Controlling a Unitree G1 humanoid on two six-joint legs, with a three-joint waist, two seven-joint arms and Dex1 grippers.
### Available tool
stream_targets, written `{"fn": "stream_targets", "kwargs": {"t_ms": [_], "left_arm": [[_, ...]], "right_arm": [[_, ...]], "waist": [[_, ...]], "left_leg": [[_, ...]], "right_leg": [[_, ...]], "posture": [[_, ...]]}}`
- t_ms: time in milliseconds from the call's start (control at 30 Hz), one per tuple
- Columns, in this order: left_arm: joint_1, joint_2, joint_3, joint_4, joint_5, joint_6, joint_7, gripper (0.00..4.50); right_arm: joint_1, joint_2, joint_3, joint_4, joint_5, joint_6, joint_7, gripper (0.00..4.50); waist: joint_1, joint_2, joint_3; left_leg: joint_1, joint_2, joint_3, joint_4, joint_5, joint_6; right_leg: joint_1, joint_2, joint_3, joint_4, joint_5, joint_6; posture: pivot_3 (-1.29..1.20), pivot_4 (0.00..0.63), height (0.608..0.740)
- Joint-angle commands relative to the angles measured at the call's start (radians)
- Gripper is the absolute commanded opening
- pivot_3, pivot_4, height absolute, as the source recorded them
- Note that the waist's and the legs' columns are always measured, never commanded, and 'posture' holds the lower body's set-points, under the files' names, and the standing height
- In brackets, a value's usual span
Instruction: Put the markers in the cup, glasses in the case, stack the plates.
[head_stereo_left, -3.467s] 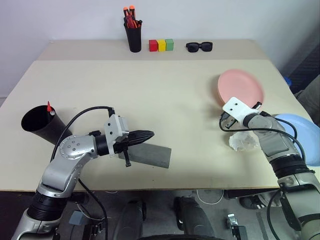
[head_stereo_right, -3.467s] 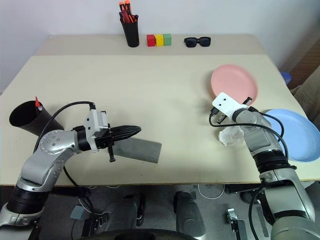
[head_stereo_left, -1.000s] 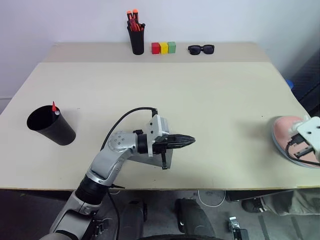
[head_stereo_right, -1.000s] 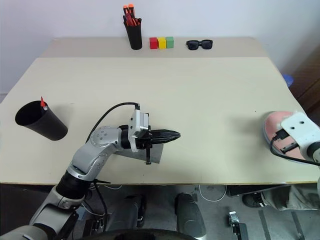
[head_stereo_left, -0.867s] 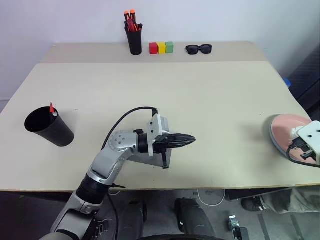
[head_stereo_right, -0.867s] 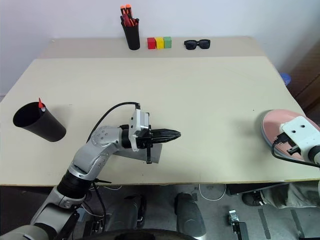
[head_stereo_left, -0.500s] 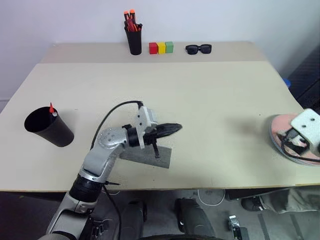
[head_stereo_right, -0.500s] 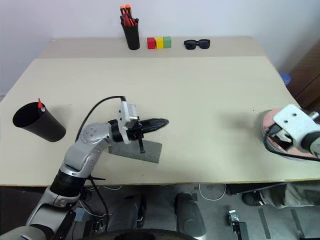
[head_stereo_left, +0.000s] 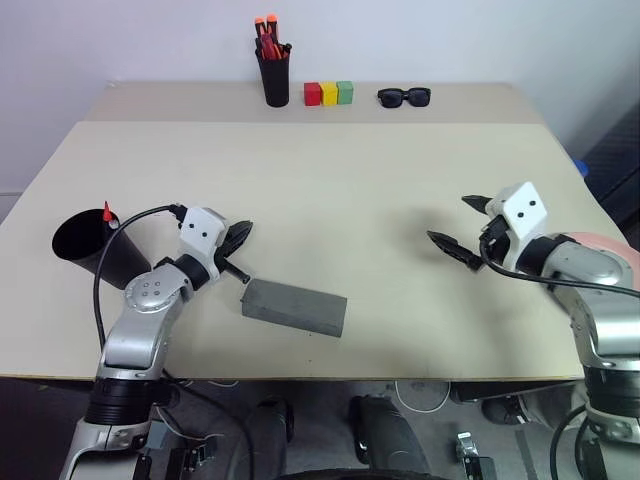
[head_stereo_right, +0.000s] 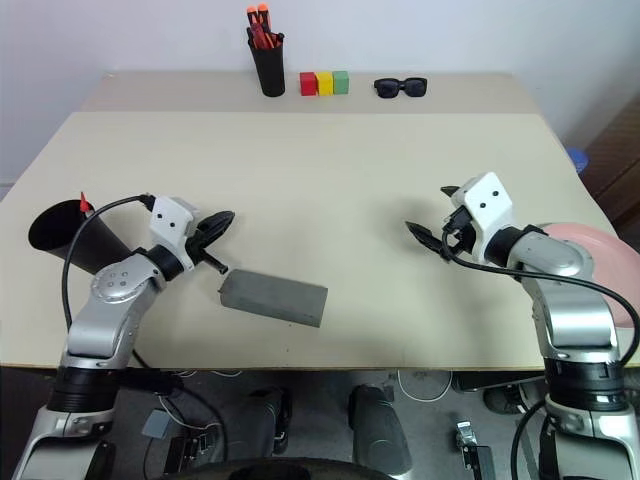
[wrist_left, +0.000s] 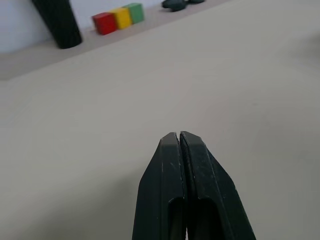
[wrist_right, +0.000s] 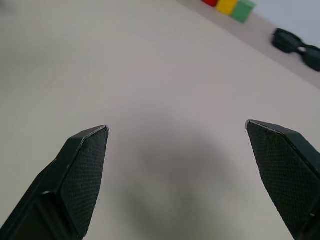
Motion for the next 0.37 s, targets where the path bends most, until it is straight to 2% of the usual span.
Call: {"fn": "stream_targets", "kwargs": {"t_ms": [33, 367], "left_arm": [[0.008, 0.011, 0.025, -0.049, 0.014, 0.002, 0.024, 0.0], [-0.011, -0.014, 0.008, -0.036, 0.023, 0.007, 0.056, 0.0]], "right_arm": [[-0.04, 0.008, 0.017, 0.059, -0.006, -0.07, 0.009, 4.48], [-0.058, 0.005, 0.058, 0.129, -0.028, -0.129, 0.009, 4.48]], "waist": [[-0.002, 0.0, 0.0], [-0.003, 0.0, 0.0]], "left_leg": [[0.0, 0.0, 0.0, 0.0, 0.0, 0.0], [0.0, 0.0, 0.0, -0.001, 0.0, 0.0]], "right_leg": [[0.0, 0.0, 0.0, 0.0, 0.0, 0.0], [-0.001, 0.001, 0.0, 0.001, 0.0, 0.0]], "posture": [[0.0, 0.15, 0.74], [0.0, 0.15, 0.74]]}}
